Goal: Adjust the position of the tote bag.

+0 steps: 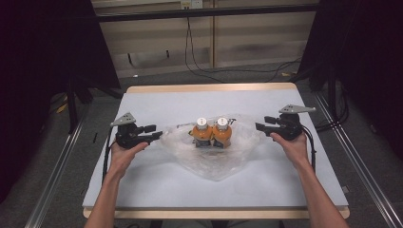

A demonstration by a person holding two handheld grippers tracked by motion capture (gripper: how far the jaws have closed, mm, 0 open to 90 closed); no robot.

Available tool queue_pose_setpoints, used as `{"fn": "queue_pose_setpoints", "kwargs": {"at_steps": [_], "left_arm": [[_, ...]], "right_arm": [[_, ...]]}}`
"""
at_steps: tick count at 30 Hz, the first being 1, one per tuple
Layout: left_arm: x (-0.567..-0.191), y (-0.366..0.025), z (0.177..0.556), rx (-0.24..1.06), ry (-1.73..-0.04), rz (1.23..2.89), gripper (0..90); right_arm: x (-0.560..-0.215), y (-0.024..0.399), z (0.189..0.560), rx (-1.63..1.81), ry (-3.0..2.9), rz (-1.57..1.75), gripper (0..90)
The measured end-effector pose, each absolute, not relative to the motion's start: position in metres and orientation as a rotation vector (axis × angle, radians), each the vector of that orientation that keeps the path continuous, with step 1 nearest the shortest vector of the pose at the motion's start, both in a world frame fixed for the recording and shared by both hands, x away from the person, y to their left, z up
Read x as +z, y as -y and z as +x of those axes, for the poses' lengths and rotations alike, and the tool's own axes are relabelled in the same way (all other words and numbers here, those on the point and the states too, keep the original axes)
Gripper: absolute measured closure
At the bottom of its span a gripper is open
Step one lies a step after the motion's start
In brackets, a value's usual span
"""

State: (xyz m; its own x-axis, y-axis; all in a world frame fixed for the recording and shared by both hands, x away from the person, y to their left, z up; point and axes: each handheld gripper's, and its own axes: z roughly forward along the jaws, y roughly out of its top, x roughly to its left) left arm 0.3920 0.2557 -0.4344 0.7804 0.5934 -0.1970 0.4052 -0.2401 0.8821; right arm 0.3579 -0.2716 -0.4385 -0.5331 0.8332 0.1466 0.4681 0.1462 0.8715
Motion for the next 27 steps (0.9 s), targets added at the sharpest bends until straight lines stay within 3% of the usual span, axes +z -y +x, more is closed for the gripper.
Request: {"fn": "queue_pose_setpoints", "kwargs": {"at_steps": [3, 6, 12, 18, 27], "left_arm": [[-0.425, -0.261, 0.389, 0.227, -0.758, 1.832, 48.2], [-0.409, -0.255, 0.382, 0.229, -0.690, 1.840, 58.6], [-0.391, -0.203, 0.372, 0.190, -0.495, 1.945, 74.6], [-0.412, -0.153, 0.388, 0.139, -0.462, 2.128, 81.2], [-0.435, -0.132, 0.403, 0.089, -0.454, 2.295, 87.7]], "right_arm": [[-0.429, 0.269, 0.355, 1.370, -2.046, 1.212, 43.4], [-0.419, 0.264, 0.352, 1.376, -2.028, 1.180, 46.4], [-0.406, 0.245, 0.353, 1.453, -2.123, 1.085, 73.9], [-0.415, 0.204, 0.365, 1.399, -2.369, 0.949, 89.8], [-0.436, 0.174, 0.397, 1.191, -2.672, 0.905, 90.0]]}}
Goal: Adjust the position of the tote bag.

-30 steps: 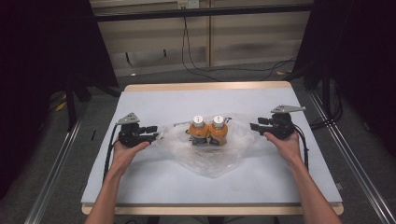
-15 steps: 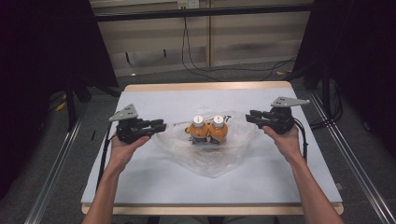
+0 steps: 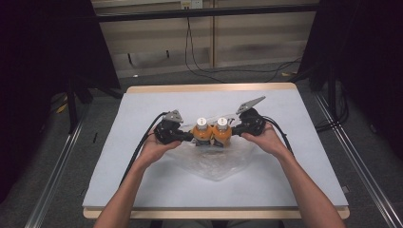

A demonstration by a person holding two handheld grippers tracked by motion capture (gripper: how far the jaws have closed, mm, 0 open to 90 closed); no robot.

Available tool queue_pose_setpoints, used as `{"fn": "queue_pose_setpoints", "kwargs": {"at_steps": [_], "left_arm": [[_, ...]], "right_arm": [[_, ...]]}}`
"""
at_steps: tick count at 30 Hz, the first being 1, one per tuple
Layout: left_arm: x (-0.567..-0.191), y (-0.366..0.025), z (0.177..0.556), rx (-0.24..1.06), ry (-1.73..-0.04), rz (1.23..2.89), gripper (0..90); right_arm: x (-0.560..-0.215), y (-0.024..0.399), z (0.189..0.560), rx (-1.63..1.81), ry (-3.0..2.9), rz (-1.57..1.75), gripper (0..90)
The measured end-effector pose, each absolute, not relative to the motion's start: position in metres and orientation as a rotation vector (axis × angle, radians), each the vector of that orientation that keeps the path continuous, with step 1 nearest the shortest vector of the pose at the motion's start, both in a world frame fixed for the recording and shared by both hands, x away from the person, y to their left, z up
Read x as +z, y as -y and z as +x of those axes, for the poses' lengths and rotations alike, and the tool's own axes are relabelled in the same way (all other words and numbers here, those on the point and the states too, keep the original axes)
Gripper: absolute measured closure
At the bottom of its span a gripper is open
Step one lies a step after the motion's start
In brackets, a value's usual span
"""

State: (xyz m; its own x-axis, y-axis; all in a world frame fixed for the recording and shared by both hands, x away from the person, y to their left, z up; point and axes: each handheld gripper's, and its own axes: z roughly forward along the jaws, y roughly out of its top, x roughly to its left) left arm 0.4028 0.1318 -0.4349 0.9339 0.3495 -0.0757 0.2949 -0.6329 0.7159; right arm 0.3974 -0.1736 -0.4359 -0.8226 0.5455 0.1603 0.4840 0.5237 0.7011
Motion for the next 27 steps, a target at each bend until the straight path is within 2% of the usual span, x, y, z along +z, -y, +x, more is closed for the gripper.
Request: {"fn": "queue_pose_setpoints", "kwargs": {"at_steps": [5, 13, 16, 21, 27], "left_arm": [[-0.450, -0.128, 0.403, 0.073, -0.449, 2.344, 88.2], [-0.460, -0.126, 0.401, 0.064, -0.455, 2.377, 88.9], [-0.466, -0.125, 0.398, 0.104, -0.434, 2.469, 88.6], [-0.470, -0.135, 0.398, 0.081, -0.468, 2.443, 89.4], [-0.467, -0.144, 0.399, 0.155, -0.467, 2.488, 90.0]], "right_arm": [[-0.454, 0.167, 0.399, 1.076, -2.755, 0.925, 90.0], [-0.465, 0.165, 0.401, 1.016, -2.791, 0.961, 90.0], [-0.470, 0.164, 0.399, 0.949, -2.812, 0.970, 90.0], [-0.467, 0.168, 0.392, 0.861, -2.807, 0.900, 90.0], [-0.463, 0.181, 0.381, 0.753, -2.817, 0.792, 90.0]]}}
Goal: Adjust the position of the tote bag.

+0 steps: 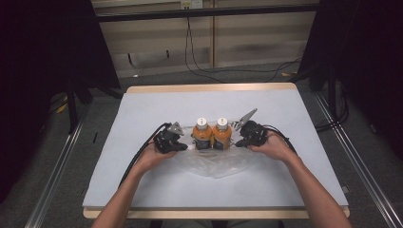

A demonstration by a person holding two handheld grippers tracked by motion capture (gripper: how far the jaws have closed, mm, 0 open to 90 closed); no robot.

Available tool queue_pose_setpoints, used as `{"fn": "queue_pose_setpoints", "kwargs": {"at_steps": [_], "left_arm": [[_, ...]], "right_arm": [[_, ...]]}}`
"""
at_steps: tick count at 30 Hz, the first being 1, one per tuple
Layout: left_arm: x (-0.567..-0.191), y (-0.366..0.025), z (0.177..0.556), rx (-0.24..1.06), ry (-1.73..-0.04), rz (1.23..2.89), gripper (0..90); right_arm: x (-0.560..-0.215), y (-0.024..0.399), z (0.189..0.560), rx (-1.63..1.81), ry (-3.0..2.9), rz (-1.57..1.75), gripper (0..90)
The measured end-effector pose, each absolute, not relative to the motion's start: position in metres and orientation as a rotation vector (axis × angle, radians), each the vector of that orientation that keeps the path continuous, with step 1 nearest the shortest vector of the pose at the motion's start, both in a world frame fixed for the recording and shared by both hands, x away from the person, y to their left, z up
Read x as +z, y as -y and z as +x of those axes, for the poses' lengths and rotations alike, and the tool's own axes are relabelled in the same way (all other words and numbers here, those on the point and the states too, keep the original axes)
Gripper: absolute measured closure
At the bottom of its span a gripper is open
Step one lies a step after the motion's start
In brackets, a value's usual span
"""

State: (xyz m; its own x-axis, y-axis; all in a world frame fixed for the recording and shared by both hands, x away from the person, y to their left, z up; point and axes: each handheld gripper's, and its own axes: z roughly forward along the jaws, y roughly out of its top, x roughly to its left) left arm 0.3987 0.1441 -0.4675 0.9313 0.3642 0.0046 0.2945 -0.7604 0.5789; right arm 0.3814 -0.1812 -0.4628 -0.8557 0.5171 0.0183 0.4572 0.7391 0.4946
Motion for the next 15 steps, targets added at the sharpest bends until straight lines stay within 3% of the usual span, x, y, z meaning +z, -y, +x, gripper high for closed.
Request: {"fn": "queue_pose_setpoints", "kwargs": {"at_steps": [6, 15], "left_arm": [[-0.463, -0.151, 0.399, 0.269, -0.426, 2.581, 90.0], [-0.461, -0.166, 0.407, 0.285, -0.462, 2.626, 90.0]], "right_arm": [[-0.459, 0.191, 0.370, 0.617, -2.813, 0.743, 90.0], [-0.456, 0.214, 0.365, 0.461, -2.780, 0.717, 90.0]]}}
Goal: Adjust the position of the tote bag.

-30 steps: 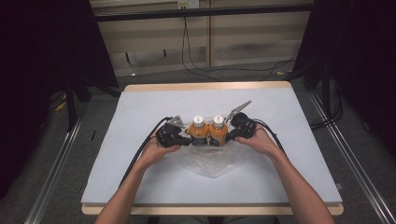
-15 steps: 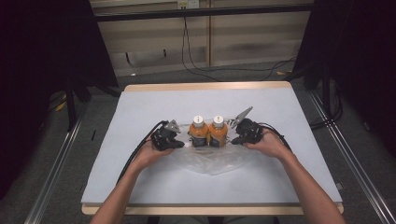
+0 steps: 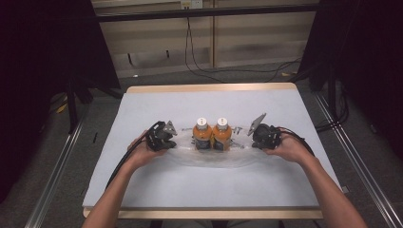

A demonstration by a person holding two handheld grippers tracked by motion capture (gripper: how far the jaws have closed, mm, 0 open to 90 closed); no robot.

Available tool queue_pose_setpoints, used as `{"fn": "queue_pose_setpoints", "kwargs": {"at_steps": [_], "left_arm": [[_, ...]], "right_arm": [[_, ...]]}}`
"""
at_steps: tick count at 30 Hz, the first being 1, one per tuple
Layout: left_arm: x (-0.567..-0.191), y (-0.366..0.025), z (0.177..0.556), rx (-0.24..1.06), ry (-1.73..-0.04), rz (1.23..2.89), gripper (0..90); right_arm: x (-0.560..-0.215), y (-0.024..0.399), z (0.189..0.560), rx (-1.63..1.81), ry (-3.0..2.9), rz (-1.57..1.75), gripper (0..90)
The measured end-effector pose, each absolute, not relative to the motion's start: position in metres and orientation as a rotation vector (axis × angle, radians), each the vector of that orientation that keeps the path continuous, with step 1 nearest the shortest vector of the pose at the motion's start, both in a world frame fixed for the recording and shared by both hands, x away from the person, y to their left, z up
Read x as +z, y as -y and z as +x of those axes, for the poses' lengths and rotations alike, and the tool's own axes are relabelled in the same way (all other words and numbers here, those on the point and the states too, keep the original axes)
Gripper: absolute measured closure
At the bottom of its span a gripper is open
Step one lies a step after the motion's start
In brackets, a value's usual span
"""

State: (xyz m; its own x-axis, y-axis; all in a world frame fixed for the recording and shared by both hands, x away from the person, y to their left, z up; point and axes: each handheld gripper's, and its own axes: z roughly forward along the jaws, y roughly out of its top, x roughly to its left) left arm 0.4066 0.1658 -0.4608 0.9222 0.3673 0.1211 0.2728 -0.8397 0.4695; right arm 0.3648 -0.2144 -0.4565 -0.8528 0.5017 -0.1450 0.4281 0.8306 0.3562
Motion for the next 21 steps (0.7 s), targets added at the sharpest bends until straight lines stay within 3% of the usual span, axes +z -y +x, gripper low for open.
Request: {"fn": "queue_pose_setpoints", "kwargs": {"at_steps": [21], "left_arm": [[-0.462, -0.200, 0.393, 0.227, -0.509, 2.574, 90.0]], "right_arm": [[-0.458, 0.234, 0.362, 0.379, -2.706, 0.746, 90.0]]}}
